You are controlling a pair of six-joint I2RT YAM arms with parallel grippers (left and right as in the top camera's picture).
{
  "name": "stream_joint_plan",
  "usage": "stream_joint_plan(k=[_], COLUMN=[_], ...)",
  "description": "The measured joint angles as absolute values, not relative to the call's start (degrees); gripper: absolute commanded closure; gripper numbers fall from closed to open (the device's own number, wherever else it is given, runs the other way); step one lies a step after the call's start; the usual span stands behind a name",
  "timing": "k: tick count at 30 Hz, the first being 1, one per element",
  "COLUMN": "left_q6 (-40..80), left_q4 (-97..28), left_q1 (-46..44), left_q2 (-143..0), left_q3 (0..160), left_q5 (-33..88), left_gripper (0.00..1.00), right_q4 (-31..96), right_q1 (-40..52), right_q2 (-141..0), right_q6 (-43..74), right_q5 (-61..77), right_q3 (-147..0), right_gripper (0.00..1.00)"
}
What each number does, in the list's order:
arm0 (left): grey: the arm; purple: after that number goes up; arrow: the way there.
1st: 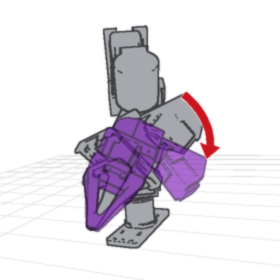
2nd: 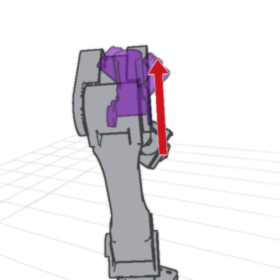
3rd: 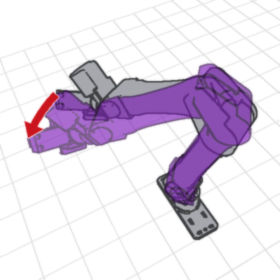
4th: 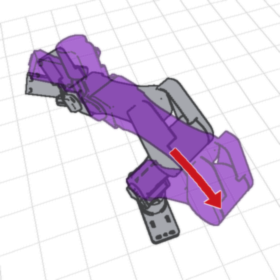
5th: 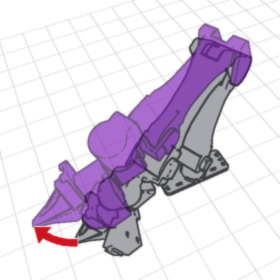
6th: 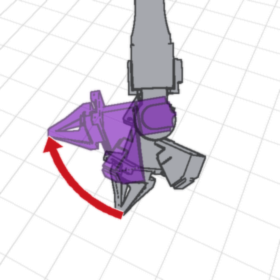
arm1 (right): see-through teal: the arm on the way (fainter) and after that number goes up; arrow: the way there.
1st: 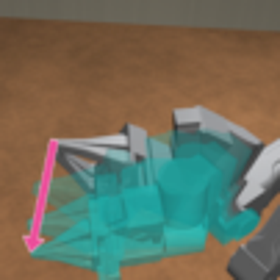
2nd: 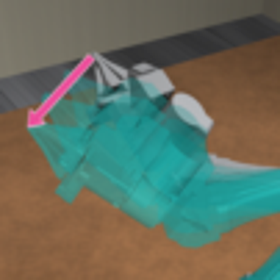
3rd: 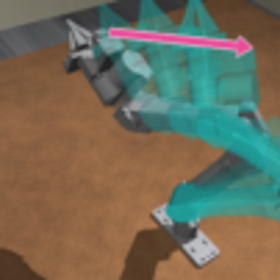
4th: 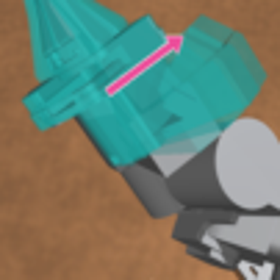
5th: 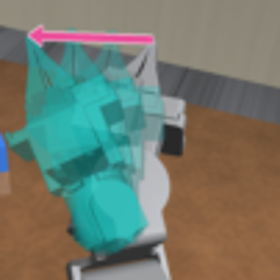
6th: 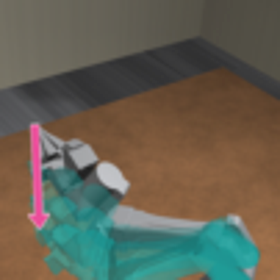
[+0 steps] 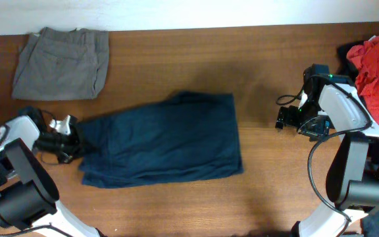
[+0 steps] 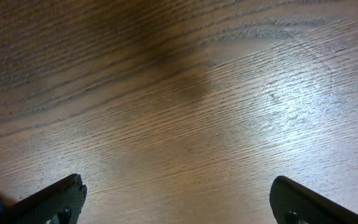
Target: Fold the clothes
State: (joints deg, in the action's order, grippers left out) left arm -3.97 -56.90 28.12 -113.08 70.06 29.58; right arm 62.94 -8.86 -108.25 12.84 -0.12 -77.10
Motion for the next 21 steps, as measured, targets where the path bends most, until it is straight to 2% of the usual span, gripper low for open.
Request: stream_joint_plan(k=[10, 21], left_q6=[1.61, 2.68], left_q4=[-67.53, -76.69], left_q1=[28.14, 26.59], left_q2=[-113.1, -113.03], left_q3=[87.81, 102.3], left_q5=[16.25, 10.35], left_gripper=[1.0, 0.99], right_q4=[62.94, 62.92], right_q1=[-8.86, -8.86], right_q2=[-108.25, -108.25], right_q6=[12.82, 12.84], right_q5=[-0.12, -0.12], right_q3=[-77.1, -77.1], right_gripper=[0.01, 0.01])
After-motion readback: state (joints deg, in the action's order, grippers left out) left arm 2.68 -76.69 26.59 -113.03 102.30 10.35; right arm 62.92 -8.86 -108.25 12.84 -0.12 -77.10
